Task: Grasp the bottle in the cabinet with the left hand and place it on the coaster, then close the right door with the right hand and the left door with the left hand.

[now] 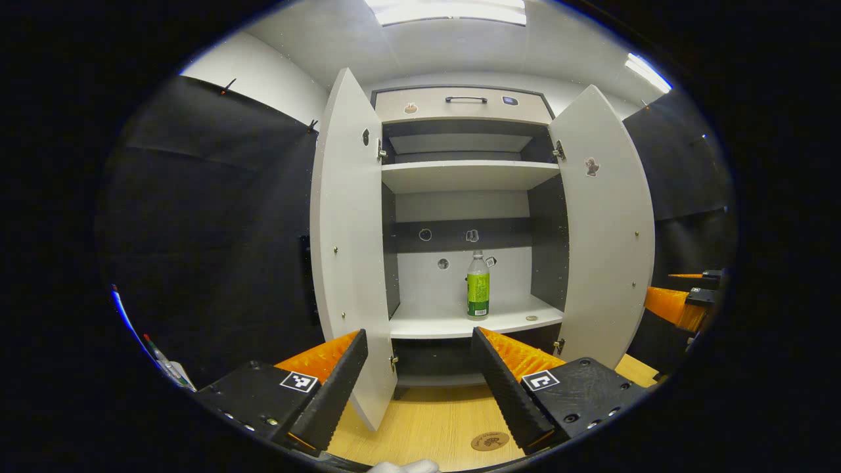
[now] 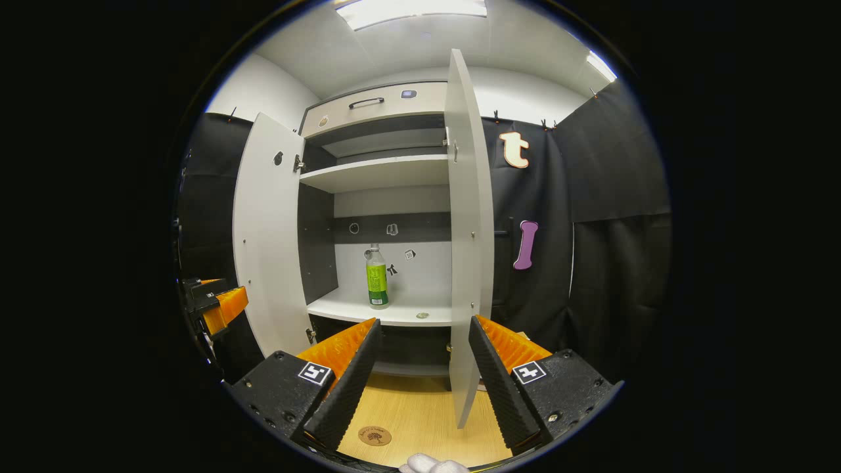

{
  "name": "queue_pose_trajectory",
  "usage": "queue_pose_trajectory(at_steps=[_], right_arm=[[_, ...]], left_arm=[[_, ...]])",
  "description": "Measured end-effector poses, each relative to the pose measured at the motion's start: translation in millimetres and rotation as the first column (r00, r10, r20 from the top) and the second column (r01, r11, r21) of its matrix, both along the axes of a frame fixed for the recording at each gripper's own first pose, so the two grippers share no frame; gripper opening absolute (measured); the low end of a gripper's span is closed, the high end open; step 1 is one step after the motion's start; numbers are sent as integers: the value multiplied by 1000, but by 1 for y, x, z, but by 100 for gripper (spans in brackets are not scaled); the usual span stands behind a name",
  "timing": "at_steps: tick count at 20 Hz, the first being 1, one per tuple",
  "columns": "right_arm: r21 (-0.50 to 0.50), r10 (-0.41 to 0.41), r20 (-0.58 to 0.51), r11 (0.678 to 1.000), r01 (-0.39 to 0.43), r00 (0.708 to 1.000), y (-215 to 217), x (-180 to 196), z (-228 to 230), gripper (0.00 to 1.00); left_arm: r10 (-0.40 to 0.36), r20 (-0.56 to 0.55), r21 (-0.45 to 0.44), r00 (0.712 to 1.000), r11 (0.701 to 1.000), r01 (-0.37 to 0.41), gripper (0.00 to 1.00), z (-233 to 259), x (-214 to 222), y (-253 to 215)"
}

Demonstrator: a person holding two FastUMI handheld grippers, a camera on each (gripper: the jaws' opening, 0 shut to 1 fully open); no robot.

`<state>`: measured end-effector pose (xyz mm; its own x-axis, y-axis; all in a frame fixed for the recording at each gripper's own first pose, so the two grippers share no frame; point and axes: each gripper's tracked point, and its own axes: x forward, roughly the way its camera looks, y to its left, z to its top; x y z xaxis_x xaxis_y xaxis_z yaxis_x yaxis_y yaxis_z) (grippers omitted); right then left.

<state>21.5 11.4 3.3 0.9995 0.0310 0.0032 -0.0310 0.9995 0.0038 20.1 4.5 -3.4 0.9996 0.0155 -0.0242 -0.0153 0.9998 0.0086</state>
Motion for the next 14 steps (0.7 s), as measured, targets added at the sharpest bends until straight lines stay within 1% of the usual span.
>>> queue_pose_trajectory(at_steps=[4,7,10,13,14], right_arm=[[-7,20,-8,1000,-20,1000,6,5,-1,82],[-8,21,-10,1000,-21,1000,8,8,0,82],[-3,24,-21,1000,-24,999,11,9,2,82],[-12,12,-26,1000,-12,1000,7,10,8,82],[-14,4,-22,1000,-4,1000,6,10,12,82]], left_arm=[[14,7,10,1000,1000,-14,97,1,8,4],[-1,14,6,1000,1000,1,95,5,26,0],[-25,47,7,999,1000,24,96,17,56,-7],[-57,87,-4,995,998,58,96,31,99,-23],[-64,99,-15,993,998,66,95,36,117,-28]])
